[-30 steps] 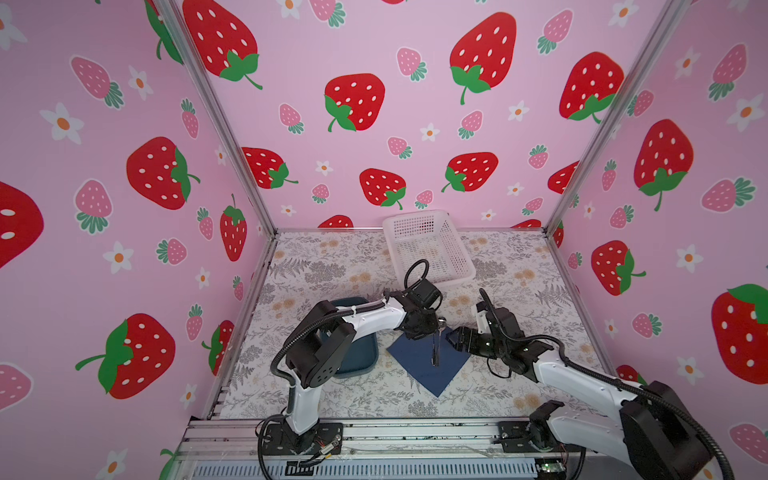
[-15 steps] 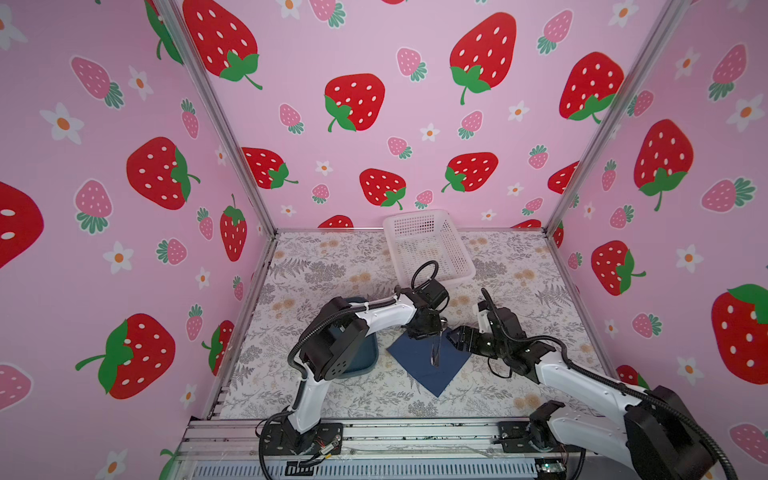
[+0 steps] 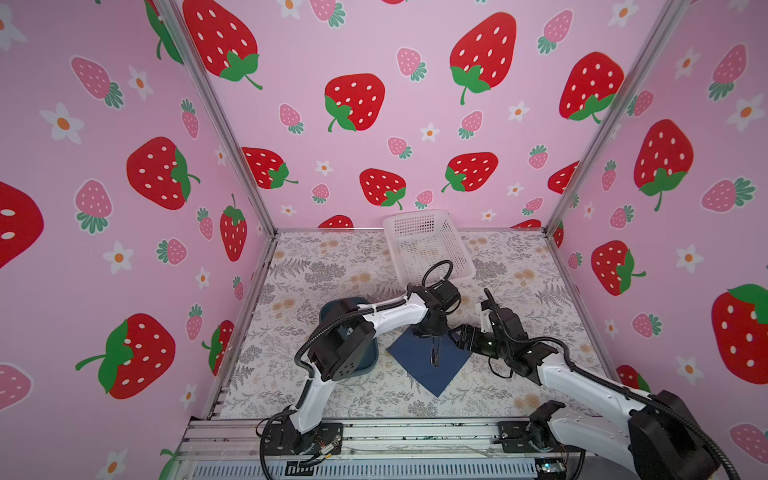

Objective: Place the utensils on the paper napkin and roll it up
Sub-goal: 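Lower the held fork toward the napkin beside the spoon with the left gripper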

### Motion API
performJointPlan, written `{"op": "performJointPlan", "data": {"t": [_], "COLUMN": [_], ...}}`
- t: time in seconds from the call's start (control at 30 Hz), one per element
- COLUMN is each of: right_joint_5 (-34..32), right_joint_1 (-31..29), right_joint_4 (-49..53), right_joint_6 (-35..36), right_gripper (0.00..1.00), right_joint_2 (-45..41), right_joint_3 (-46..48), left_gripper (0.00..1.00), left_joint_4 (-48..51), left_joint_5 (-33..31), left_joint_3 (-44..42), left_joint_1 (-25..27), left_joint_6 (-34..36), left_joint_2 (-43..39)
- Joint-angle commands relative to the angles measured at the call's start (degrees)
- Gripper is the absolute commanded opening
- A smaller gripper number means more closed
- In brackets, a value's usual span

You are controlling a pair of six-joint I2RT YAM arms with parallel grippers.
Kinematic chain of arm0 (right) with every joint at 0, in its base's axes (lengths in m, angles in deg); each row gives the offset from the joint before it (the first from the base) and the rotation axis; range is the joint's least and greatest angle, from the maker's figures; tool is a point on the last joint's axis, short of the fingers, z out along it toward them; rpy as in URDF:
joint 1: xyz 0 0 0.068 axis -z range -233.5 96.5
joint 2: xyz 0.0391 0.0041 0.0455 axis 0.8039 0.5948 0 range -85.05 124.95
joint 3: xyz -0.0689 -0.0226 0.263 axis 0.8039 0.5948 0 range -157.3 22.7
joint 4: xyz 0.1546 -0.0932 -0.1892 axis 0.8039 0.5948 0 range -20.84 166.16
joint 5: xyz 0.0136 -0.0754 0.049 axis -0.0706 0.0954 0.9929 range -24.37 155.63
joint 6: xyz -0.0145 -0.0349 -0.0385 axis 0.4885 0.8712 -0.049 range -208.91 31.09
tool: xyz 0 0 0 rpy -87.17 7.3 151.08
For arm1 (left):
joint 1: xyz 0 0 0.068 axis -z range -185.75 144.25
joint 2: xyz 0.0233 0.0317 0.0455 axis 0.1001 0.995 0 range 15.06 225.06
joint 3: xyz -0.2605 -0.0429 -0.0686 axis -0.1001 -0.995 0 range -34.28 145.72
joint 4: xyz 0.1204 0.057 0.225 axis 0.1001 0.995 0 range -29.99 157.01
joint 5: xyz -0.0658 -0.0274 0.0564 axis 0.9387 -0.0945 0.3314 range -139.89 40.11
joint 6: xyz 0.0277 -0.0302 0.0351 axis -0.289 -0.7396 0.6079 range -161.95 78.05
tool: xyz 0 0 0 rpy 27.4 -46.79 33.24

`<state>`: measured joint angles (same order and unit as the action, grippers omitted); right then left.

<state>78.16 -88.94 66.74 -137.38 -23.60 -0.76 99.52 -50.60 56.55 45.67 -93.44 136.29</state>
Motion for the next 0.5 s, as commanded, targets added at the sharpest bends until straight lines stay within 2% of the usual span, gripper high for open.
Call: {"op": "performJointPlan", "data": {"t": [0.0, 0.3, 0.47], "right_joint_5": [-3.1, -5.1, -5.1], "right_joint_1": [0.4, 0.5, 0.5], "right_joint_4": [0.8, 1.8, 2.1], "right_joint_6": [-1.9, -3.4, -3.7], "right_gripper": [0.86, 0.86, 0.86], "right_joint_2": [-2.2, -5.7, -6.0], "right_joint_3": [1.2, 3.1, 3.6], "left_gripper": [0.29, 0.28, 0.20], "left_joint_4": [3.8, 6.7, 9.5], "left_joint_5": [-2.9, -6.0, -8.2], "left_joint_3": [2.1, 4.5, 6.1], "left_joint_1": [0.6, 1.8, 2.2], "left_joint_6": [0.9, 1.6, 1.8], "left_joint_2": [1.4, 3.3, 4.8]}}
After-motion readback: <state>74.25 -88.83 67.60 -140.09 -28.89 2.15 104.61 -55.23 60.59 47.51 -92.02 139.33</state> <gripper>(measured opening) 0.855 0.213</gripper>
